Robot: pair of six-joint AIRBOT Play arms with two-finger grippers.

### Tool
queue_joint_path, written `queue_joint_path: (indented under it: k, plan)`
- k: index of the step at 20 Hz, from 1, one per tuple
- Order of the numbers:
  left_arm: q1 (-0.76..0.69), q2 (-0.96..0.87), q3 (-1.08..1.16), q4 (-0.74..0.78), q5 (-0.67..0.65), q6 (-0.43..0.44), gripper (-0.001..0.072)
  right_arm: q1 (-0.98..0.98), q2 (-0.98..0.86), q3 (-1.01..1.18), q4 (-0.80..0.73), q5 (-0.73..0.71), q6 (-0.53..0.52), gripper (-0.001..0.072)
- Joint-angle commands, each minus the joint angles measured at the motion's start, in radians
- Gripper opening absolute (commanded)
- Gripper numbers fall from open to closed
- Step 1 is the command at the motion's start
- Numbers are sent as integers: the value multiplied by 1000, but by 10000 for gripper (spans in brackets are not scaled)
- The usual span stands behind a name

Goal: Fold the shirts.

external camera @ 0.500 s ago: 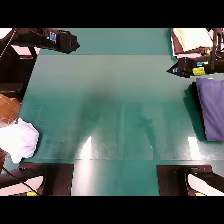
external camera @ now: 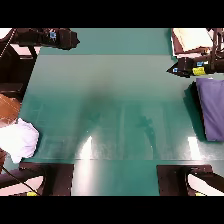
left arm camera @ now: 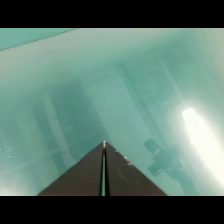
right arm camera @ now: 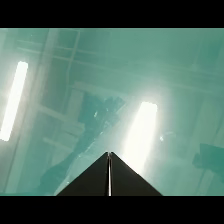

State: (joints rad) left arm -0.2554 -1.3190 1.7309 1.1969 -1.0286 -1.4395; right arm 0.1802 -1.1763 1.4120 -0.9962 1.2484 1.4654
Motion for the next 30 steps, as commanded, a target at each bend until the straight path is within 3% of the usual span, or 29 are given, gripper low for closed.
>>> queue_joint_path:
  k: [1,6,13,20,21,22,23,30]
  plan:
    - [0,0,0,0,5,0,22,1,0,1,1,3,0,16]
    - [6,3,1,5,83,0,21,1,0,1,2,10,0,15]
    - [254,188,-91,215,-336,17,21,1,0,1,1,11,0,16]
    - [484,506,-563,476,-494,-29,24,1,0,1,0,10,0,15]
    - [499,523,-630,489,-506,-27,81,1,0,1,0,9,0,16]
    - [508,532,-690,497,-508,-30,397,1,0,1,0,9,0,15]
    - [512,534,-755,504,-505,-45,666,1,0,1,-1,10,0,15]
    - [512,534,-1083,659,-393,-106,662,1,0,1,-1,10,0,16]
